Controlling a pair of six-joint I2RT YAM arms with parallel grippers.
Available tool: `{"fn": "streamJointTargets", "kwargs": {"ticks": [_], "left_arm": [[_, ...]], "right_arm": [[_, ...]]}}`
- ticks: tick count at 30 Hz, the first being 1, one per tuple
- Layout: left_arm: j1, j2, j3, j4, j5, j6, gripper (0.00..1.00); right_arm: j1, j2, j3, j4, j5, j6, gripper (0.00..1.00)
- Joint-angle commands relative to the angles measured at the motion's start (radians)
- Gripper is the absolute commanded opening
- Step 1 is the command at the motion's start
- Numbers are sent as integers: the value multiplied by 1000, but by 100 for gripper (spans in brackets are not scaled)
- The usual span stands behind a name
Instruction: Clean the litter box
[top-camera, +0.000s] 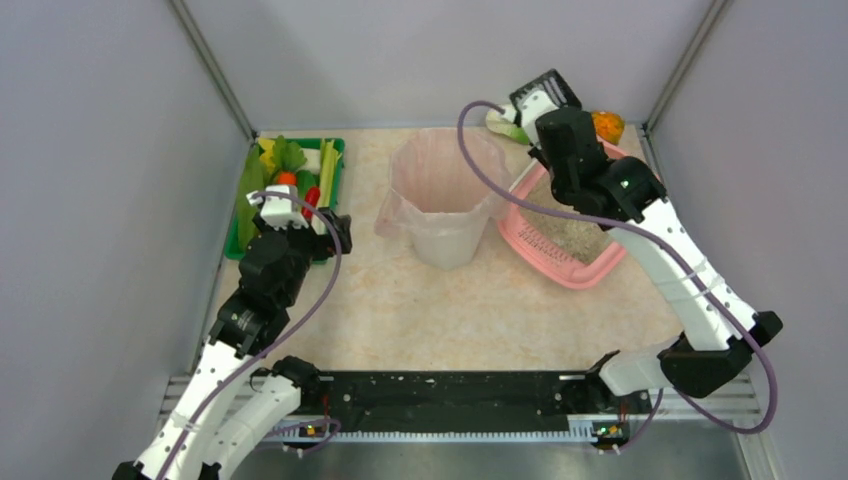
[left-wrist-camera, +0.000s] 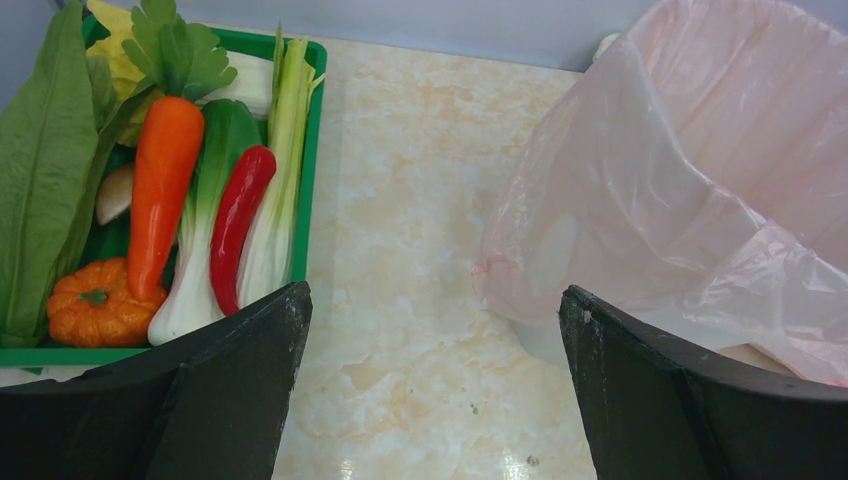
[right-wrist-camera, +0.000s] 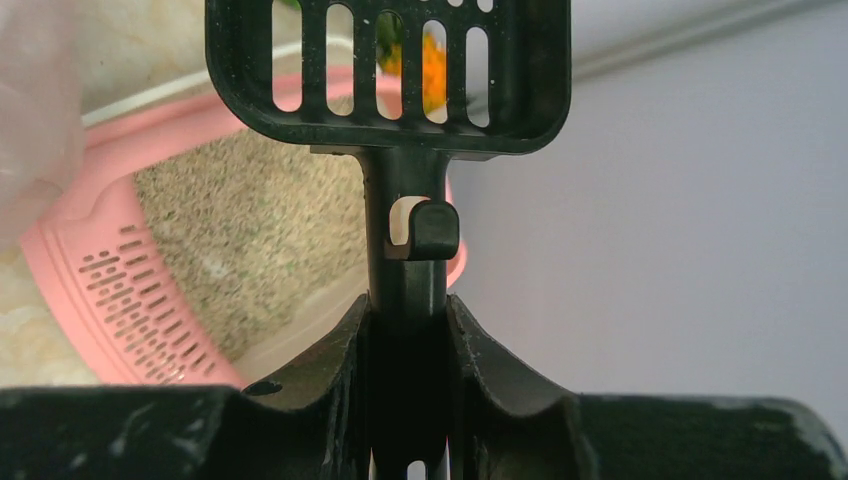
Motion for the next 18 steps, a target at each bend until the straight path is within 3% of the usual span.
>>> {"fn": "streamJointTargets", "kwargs": {"ticks": [1, 8, 15, 18], "left_arm": [[-2, 10, 48, 50, 9, -13, 99], [-2, 32, 62, 55, 19, -16, 99], [-2, 24, 63, 42, 10, -13, 99], [-2, 16, 58, 40, 6, -15, 99]], "right_arm": [[-105, -18, 31, -172, -88, 422, 0], [-264, -6, -12, -257, -272, 764, 0], [-464, 96, 8, -338, -456, 943, 0], [-558, 179, 4, -376, -620, 1005, 0]]}}
